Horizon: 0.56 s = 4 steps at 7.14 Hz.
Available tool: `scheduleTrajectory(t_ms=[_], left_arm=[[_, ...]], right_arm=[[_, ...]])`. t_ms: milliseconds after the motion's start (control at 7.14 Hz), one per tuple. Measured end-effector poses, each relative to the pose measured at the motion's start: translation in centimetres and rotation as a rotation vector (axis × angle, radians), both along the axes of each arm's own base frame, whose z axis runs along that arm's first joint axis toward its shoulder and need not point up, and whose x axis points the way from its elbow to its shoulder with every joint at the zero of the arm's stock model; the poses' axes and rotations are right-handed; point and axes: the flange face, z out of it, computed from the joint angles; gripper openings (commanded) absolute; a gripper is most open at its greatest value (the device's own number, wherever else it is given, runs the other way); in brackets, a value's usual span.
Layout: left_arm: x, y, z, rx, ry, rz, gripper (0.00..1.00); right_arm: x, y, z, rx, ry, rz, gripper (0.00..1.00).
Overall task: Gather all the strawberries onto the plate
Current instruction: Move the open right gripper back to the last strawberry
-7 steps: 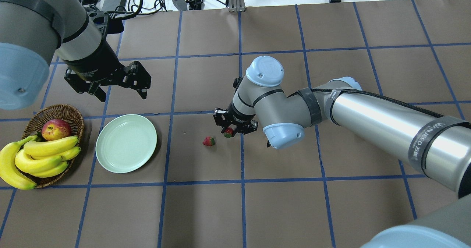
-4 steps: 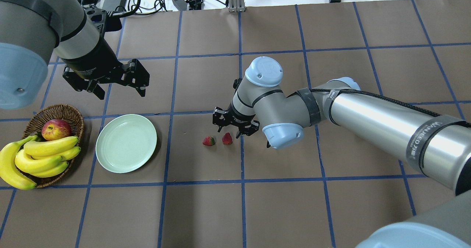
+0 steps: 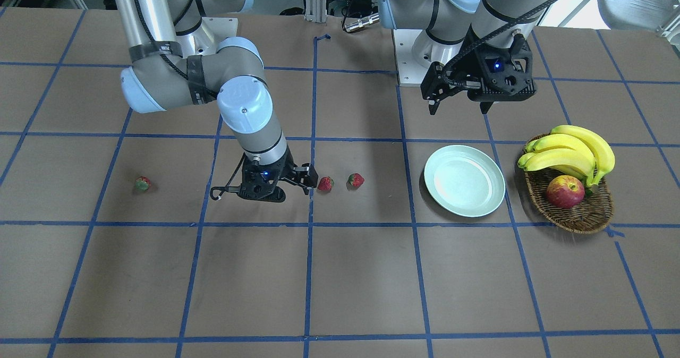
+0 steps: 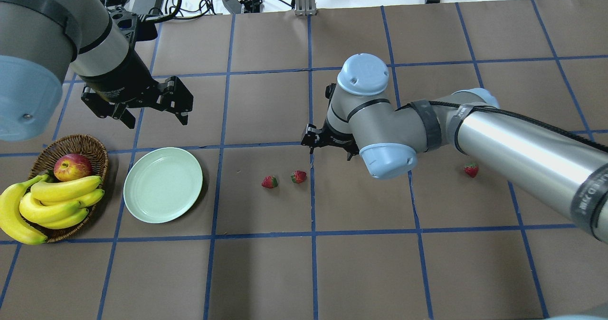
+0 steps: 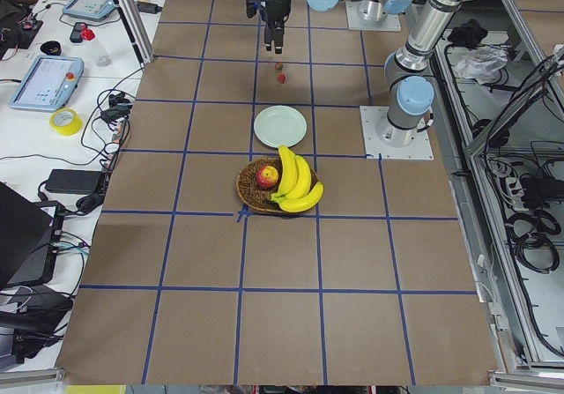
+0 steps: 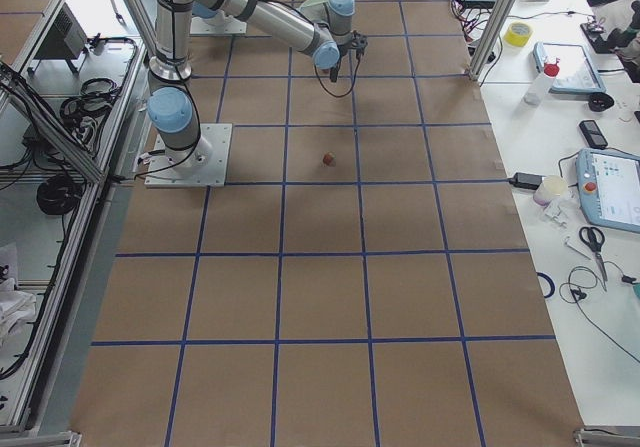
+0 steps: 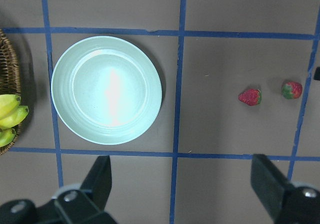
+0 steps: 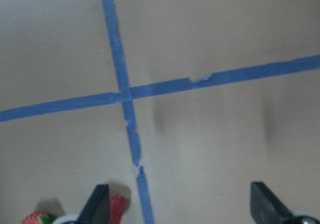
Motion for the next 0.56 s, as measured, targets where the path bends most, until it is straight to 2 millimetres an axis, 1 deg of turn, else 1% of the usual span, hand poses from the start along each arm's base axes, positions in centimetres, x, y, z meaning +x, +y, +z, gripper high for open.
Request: scheduleTrajectory(t_ms=[280, 420, 560], left_arm=[[0.0, 0.0, 0.0, 0.001, 0.002, 0.000, 1.00], [0.0, 0.0, 0.0, 0.000, 0.002, 0.001, 1.00], [-0.1, 0.0, 0.0, -0.001, 0.003, 0.002, 1.00]], right_arm=[[-8.5, -2.0, 2.6, -0.018, 0.074, 0.069, 0.99], [-12.2, -2.6, 3.0, -0.021, 0.096, 0.103, 0.99], [-15.5, -2.7, 2.9, -0.014, 0.124, 0.133, 0.99]])
